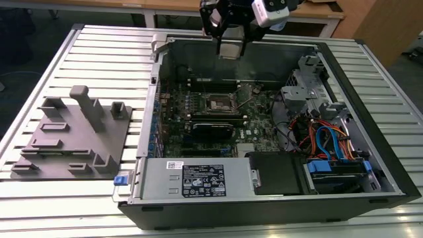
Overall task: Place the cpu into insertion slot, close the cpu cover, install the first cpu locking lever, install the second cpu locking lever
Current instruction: 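Place the cpu into insertion slot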
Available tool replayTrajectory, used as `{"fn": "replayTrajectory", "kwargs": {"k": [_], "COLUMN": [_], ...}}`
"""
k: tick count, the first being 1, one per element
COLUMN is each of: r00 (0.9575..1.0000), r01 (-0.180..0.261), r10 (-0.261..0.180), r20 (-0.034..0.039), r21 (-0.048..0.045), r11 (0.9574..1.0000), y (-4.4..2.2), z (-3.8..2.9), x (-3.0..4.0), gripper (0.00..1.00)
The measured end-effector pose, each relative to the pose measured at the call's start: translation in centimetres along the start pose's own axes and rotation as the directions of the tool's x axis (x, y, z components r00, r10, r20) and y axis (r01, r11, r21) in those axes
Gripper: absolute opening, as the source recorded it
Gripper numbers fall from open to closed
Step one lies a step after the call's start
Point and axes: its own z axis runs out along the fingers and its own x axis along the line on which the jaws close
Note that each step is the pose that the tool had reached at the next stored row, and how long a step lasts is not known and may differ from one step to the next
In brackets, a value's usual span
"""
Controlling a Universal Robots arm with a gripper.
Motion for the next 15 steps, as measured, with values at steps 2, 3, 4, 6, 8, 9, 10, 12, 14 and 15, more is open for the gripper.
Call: {"fn": "replayTrajectory", "kwargs": {"k": [2,3,4,6,8,9,10,12,14,15], "r00": [0.9999,0.9999,0.9999,0.9999,0.9999,0.9999,0.9999,0.9999,0.9998,0.9998], "r01": [-0.016,-0.016,-0.016,-0.017,-0.017,-0.017,-0.017,-0.017,-0.018,-0.019], "r10": [0.016,0.016,0.016,0.017,0.017,0.017,0.017,0.017,0.018,0.019], "r20": [0.0013,0.0015,0.0016,0.0015,0.0016,0.0016,0.0016,0.0016,0.0016,0.0018], "r21": [-0.0005,-0.0005,-0.0005,-0.0004,-0.0005,-0.0004,-0.0005,-0.0005,-0.0005,-0.0005], "r11": [0.9999,0.9999,0.9999,0.9999,0.9999,0.9999,0.9999,0.9999,0.9998,0.9998], "y": [0.00,0.00,0.00,0.00,0.00,0.00,0.00,0.00,0.00,0.00], "z": [0.01,0.01,0.01,0.01,0.01,0.01,0.01,0.01,0.01,0.01], "x": [0.00,0.00,0.00,0.00,0.00,0.00,0.00,0.00,0.00,0.00], "gripper": [0.54,0.54,0.54,0.54,0.54,0.54,0.54,0.54,0.54,0.54]}}
